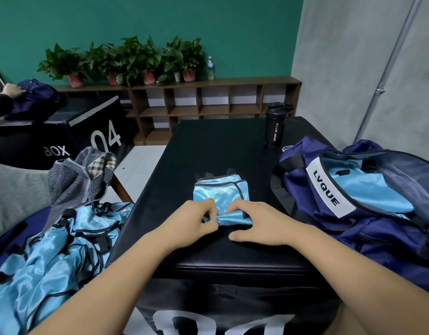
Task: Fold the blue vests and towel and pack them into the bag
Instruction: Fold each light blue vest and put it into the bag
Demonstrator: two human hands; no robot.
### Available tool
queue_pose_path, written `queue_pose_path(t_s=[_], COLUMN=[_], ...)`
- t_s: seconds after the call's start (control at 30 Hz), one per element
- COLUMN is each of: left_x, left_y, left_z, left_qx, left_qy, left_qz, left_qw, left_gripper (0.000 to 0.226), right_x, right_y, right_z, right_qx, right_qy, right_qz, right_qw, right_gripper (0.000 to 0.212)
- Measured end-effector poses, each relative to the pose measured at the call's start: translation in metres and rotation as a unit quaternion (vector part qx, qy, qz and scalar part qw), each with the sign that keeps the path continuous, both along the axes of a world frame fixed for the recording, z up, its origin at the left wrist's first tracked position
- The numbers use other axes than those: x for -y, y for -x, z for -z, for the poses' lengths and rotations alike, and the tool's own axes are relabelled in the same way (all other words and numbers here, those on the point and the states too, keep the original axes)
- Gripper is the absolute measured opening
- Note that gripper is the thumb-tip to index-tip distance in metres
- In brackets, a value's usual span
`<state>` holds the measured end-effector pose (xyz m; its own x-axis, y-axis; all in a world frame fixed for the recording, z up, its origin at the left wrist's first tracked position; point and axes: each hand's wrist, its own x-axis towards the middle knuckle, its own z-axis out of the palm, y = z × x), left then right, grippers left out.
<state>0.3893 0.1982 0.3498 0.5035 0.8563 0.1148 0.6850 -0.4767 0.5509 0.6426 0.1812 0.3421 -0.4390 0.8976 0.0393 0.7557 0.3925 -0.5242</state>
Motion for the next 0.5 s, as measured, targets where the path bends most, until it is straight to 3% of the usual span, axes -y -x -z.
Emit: queue_pose_path(t_s=[0.13, 0.27, 0.37, 0.5], left_x=[0.002, 0.006, 0.005, 0.001], left_y=[0.002, -0.001, 0.002, 0.004], left_z=[-0.004, -0.006, -0.008, -0.001], left_qx=[0.063, 0.16, 0.212, 0.27], left_qy=[0.028, 0.052, 0.078, 0.135], left_qz=[-0.023, -0.059, -0.08, -0.108], left_qw=[0.997, 0.984, 0.971, 0.947], left_gripper=[0.014, 0.01, 0.024, 0.026], right_x=[-0.009, -0.016, -0.019, -0.019], right_y=[-0.009, -0.007, -0.007, -0.007], right_z=[0.006, 0.009, 0.006, 0.0], right_qx=[-0.069, -0.154, -0.206, -0.216], right_qy=[-0.042, -0.06, -0.058, -0.072], right_qz=[0.051, 0.108, 0.148, 0.194], right_qw=[0.995, 0.98, 0.966, 0.954], right_gripper=[0.026, 0.041, 0.047, 0.046])
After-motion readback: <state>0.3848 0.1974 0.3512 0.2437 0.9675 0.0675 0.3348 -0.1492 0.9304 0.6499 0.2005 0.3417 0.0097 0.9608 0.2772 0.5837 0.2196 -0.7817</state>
